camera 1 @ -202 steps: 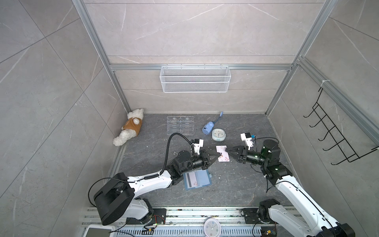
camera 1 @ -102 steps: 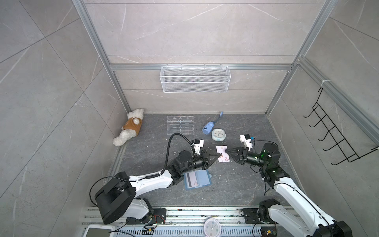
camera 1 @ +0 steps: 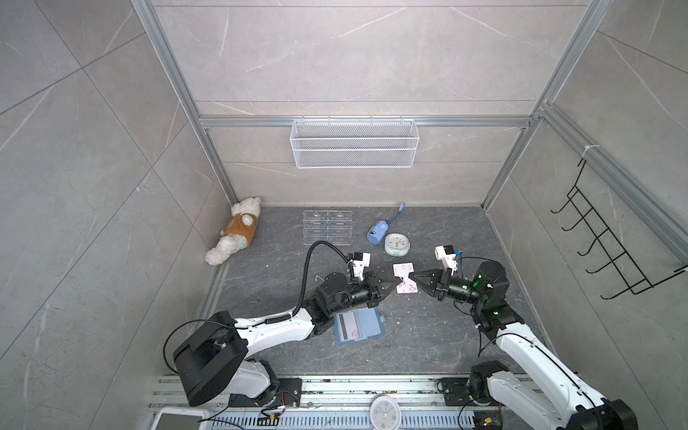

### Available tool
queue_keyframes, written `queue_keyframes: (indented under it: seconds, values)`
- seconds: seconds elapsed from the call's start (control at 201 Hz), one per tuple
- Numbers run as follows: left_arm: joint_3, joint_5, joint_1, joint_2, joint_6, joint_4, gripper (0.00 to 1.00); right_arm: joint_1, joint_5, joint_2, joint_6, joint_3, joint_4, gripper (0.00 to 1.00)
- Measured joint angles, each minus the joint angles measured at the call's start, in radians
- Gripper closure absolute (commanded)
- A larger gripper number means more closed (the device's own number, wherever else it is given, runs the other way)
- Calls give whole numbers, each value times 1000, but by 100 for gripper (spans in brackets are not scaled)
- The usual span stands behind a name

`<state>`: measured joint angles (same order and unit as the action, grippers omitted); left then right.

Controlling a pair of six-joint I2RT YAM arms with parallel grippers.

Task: Take the credit cards out of the card holder

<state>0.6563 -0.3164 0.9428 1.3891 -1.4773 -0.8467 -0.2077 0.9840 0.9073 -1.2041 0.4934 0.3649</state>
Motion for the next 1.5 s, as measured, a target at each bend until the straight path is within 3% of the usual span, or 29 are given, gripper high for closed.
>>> queue_keyframes:
  seconds: [0.06, 0.129, 0.239, 0.343, 0.493, 0.756, 0.831, 0.871, 1.04, 1.503]
  values:
    - [0, 0, 0, 0, 6, 5, 62, 0, 0, -2, 11, 0, -16, 100]
    - [0, 1, -3, -1, 9, 17, 42, 0, 0, -11, 39, 4, -63, 100]
    - [0, 1, -31, -25, 32, 88, 34, 0, -8, -19, 113, 37, -187, 100]
    - [-1, 0, -110, -108, 83, 208, 24, 0, -47, -29, 230, 119, -381, 100]
    - [38, -26, -304, -243, 220, 465, 19, 0, -106, -64, 388, 242, -618, 100]
    - [420, -7, -595, -212, 668, 1039, 10, 0, -196, -72, 575, 365, -916, 100]
    - [531, 32, -629, -144, 794, 1163, 9, 0, -211, -70, 604, 375, -962, 100]
    - [579, 54, -639, -103, 850, 1211, 0, 0, -214, -66, 617, 379, -979, 100]
    - [740, 97, -697, 107, 1037, 1363, 5, 0, -227, -23, 654, 397, -1018, 100]
    - [1091, 171, -832, 533, 1219, 1469, 20, 0, -241, 98, 708, 438, -1049, 100]
